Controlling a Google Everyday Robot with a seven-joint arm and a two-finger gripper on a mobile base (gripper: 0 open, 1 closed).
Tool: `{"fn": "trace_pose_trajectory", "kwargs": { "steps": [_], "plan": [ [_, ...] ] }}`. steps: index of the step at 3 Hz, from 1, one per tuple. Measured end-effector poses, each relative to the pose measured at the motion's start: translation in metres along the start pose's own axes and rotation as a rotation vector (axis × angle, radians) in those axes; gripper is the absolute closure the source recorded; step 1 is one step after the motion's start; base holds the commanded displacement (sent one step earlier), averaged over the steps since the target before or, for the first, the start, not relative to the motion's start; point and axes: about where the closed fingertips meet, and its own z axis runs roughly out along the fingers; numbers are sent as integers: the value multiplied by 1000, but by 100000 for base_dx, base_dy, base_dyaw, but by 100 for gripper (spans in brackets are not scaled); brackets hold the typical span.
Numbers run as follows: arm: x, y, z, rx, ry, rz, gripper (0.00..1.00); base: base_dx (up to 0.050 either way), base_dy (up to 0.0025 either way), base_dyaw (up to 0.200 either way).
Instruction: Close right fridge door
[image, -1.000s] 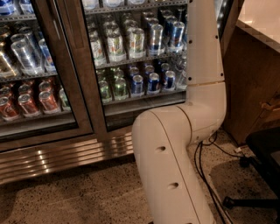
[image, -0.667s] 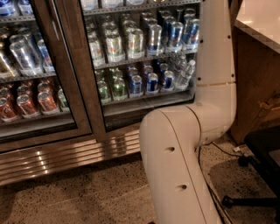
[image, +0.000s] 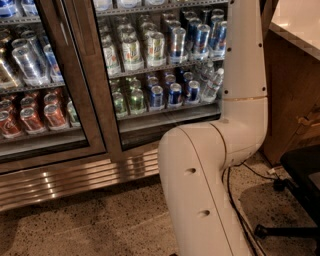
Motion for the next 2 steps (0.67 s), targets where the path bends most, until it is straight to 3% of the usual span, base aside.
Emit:
{"fn": "trace_pose_trajectory", "kwargs": {
  "steps": [1,2],
  "plan": [
    [-2,-11,-18,41,15,-22,100,0,0,0],
    [-2,-11,-18,41,15,-22,100,5001,-1,25]
  ]
}}
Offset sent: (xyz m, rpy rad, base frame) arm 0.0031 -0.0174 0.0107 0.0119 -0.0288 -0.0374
